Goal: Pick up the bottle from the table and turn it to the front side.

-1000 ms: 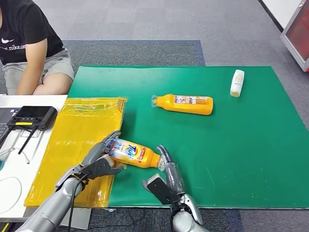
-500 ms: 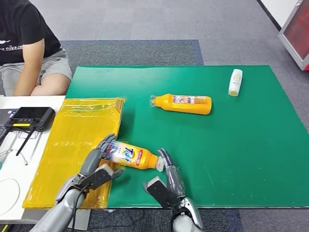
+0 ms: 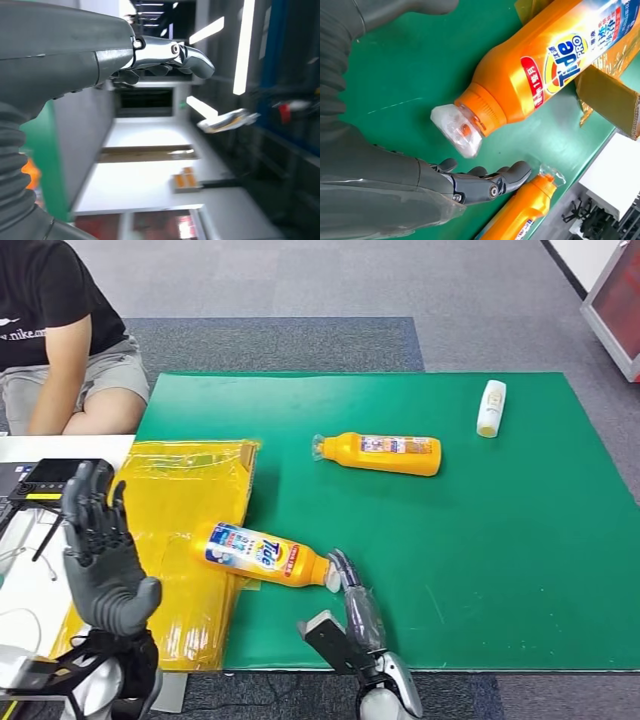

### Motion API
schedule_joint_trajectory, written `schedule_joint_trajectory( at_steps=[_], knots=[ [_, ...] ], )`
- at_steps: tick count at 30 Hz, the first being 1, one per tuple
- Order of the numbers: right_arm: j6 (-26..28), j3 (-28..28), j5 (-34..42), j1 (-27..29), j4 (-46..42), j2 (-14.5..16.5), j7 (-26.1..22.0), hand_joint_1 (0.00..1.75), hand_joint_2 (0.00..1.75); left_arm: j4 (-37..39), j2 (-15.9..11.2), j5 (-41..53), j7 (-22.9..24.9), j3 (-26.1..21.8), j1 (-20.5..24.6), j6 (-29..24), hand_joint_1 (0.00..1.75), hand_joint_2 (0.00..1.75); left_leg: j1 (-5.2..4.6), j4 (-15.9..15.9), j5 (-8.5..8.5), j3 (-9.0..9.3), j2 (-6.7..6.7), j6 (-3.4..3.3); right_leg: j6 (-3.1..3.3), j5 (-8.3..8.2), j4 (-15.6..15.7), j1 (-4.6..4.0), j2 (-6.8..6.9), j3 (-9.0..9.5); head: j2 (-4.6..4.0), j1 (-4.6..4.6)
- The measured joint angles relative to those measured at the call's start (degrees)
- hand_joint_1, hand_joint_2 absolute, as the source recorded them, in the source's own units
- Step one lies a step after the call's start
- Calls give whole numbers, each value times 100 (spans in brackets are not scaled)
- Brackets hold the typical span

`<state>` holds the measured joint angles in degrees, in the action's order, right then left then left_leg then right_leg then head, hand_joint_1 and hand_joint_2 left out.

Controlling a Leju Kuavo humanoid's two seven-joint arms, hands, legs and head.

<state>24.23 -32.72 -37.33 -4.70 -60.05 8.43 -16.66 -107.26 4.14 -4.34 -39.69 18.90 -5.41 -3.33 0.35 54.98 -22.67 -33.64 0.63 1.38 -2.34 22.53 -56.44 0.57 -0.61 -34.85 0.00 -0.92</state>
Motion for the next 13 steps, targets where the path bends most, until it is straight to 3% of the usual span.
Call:
schedule_joint_trajectory(
  at_steps=[5,13],
  knots=[
    [-43,2,-3,-28,7,12,-14,0,175,-602,195,-184,0,-246,-96,240,0,0,0,0,1,0,0,-1,-1,-1,0,0,0,1,0,0],
    [-109,2,26,-104,7,21,-43,0,175,-1161,793,-827,0,-872,-164,1157,0,0,-1,0,0,0,0,-1,-3,-1,0,1,0,1,0,0]
  ],
)
